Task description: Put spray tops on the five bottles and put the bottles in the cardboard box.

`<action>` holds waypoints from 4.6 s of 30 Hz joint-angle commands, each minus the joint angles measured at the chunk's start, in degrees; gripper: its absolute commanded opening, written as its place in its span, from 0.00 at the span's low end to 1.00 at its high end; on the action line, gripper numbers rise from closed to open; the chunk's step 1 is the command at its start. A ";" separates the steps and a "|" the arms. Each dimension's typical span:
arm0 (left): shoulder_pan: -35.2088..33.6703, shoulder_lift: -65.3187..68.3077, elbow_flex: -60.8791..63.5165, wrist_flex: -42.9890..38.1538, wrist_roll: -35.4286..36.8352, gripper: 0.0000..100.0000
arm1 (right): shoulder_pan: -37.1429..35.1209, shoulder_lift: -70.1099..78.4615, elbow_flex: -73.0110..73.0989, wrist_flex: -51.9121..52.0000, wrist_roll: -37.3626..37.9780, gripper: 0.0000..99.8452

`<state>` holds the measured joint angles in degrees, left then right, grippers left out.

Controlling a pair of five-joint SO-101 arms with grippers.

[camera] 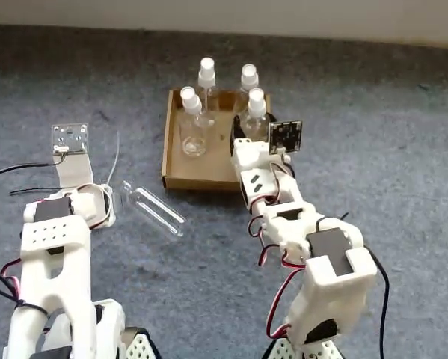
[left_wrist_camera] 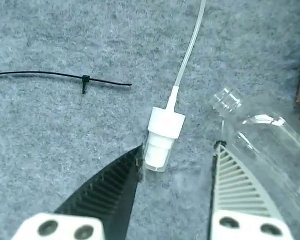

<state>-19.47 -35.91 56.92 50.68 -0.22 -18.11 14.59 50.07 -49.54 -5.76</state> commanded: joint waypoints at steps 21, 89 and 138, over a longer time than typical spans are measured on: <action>-0.13 -0.04 -0.22 -0.88 -0.18 0.21 | -0.31 -2.86 -6.99 4.53 0.09 0.27; -39.16 55.25 -94.20 28.48 -14.86 0.21 | -42.77 -13.05 -31.08 76.97 9.76 0.27; -35.47 59.30 -95.69 34.81 -14.86 0.21 | -35.65 -2.42 -37.49 83.82 9.76 0.00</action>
<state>-57.80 24.75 -35.82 82.42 -14.73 -54.15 17.85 12.62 31.87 3.47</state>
